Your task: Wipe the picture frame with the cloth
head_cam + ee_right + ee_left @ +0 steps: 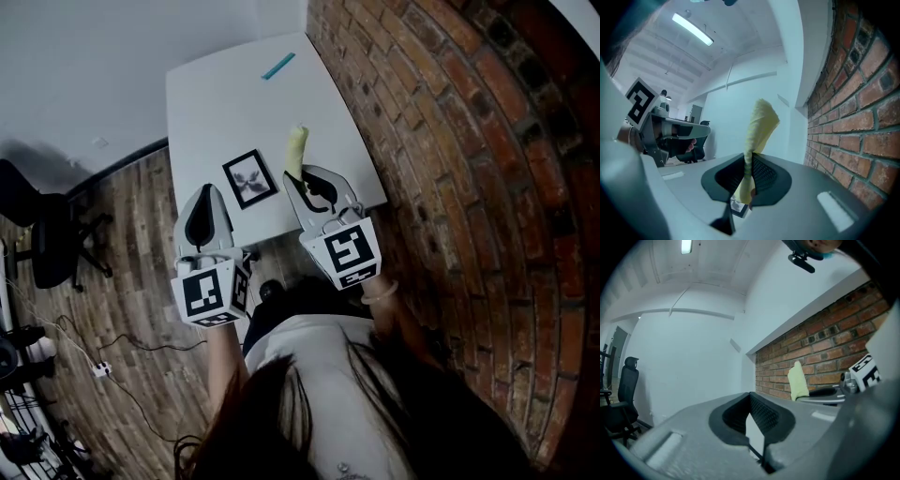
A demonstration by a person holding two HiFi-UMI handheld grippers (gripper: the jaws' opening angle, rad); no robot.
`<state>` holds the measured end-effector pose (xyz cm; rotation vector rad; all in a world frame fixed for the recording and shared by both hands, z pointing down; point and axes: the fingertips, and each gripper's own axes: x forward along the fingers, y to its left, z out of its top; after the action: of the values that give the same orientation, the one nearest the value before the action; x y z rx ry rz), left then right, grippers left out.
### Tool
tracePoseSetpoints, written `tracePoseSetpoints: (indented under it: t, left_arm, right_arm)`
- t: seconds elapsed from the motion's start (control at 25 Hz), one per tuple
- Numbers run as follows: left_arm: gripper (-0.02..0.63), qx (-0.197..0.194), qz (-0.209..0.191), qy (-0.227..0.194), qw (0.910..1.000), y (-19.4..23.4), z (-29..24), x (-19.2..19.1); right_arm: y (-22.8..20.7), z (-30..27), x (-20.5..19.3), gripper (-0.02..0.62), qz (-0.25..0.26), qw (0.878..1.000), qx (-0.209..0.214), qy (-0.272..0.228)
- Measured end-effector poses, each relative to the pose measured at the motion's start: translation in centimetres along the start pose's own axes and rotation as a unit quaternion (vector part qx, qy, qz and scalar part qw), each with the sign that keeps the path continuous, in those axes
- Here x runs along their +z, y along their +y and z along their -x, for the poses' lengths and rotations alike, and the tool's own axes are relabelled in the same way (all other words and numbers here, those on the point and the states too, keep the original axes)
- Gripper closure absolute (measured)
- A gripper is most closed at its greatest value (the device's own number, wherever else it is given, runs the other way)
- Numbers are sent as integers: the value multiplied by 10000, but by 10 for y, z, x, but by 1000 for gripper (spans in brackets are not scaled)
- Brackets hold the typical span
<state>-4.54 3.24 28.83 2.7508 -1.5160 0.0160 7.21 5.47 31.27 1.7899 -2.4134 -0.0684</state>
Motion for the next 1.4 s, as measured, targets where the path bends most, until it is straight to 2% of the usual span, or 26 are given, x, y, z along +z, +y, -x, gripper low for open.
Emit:
tracePoseSetpoints:
  t: [0.56, 1.04, 1.4]
  left_arm:
    - [606, 128, 166, -47, 9998, -10, 8, 6]
    - [606, 125, 381, 48, 9992, -2, -1, 3]
    - [606, -154, 437, 222, 9987, -2, -8, -8]
  right_arm:
    - [-5, 17, 27, 559, -4, 9979, 114, -636]
    - [-7, 7, 30, 560, 67, 9978, 14, -657]
    - [-4, -5, 27, 558, -104, 9977, -93, -668]
